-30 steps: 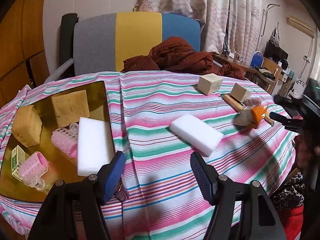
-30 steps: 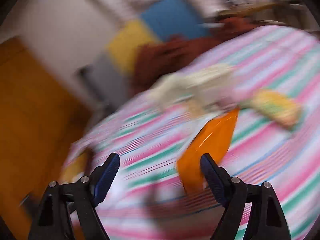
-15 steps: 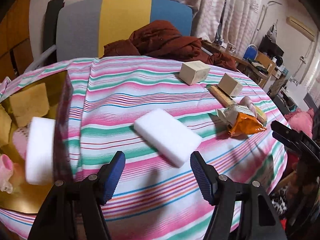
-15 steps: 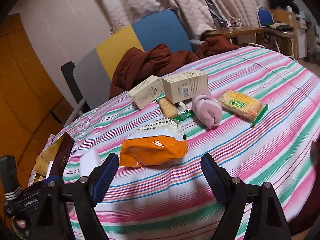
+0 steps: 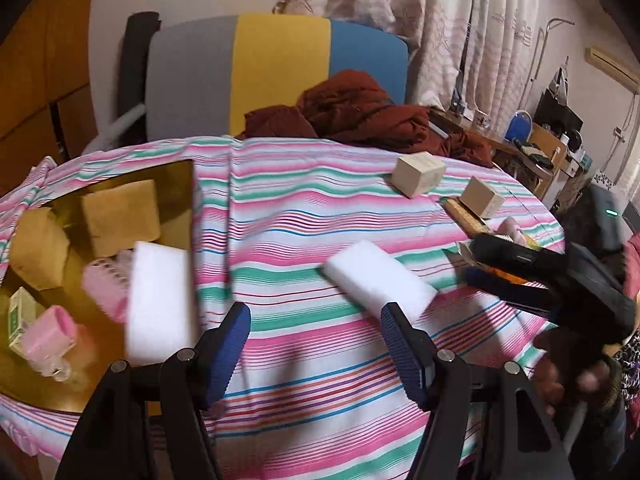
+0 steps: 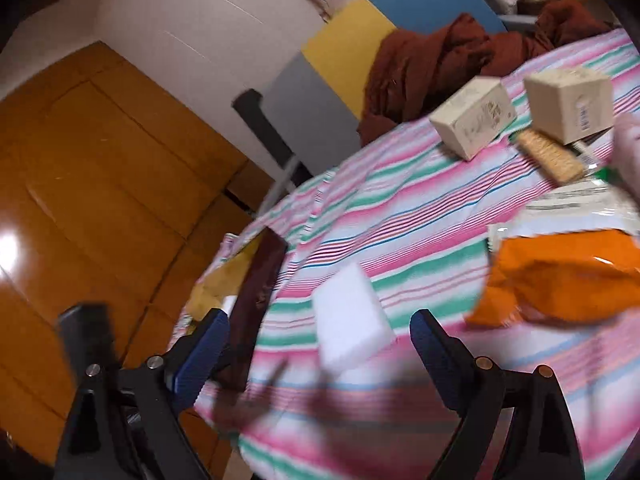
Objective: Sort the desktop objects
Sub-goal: 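Grasp a white sponge with the left tool while the right tool reaches for the orange snack bag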
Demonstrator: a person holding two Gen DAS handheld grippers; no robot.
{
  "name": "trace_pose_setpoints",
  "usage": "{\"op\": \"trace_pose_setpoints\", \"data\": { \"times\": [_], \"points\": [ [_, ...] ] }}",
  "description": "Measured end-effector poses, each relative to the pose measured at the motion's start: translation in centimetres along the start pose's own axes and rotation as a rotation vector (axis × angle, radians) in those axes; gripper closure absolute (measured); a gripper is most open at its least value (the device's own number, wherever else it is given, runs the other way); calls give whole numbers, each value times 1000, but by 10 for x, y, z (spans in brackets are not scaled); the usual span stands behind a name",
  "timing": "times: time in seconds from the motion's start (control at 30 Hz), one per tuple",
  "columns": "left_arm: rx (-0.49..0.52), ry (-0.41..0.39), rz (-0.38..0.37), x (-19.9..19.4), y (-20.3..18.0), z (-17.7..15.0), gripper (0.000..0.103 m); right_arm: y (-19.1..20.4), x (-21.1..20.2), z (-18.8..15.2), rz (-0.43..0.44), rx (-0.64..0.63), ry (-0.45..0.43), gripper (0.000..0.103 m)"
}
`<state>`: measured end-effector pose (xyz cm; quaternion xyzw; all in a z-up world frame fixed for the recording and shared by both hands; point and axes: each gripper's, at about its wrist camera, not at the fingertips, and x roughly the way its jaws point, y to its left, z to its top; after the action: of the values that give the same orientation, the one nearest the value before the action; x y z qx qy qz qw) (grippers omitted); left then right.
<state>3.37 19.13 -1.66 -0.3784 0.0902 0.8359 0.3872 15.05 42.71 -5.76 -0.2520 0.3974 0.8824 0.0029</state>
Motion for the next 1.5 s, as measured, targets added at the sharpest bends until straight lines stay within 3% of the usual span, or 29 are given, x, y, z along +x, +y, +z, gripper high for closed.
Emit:
{"op": "trace_pose_setpoints", "data": {
  "times": [0.07,0.17,0.27,0.3,0.6,0.83,1.13,1.33,1.5],
  "points": [
    [-10,-3,3,-2,6,-1,34,-3,24,4,-30,36,48,10],
    [-15,8,-8,1,10,-3,34,-8,47,-3,18,129,147,9],
    [-7,24,-21,7,6,-4,34,2,41,-10,263,175,170,11],
    [-2,29,-26,9,4,-4,34,5,34,-11,294,169,154,10],
    [135,81,-46,46,-42,0,34,1,-51,-24,-3,-3,-8,8],
    [181,92,-14,69,-56,5,34,5,-81,-34,-229,-178,-73,6],
    [194,106,2,78,-55,2,33,-9,-83,-35,-309,-203,-113,6],
    [175,123,-10,90,-51,1,20,-9,-81,-37,-335,-220,-126,6],
    [180,106,2,86,-56,0,20,-8,-87,-35,-383,-241,-156,6]
  ]
}}
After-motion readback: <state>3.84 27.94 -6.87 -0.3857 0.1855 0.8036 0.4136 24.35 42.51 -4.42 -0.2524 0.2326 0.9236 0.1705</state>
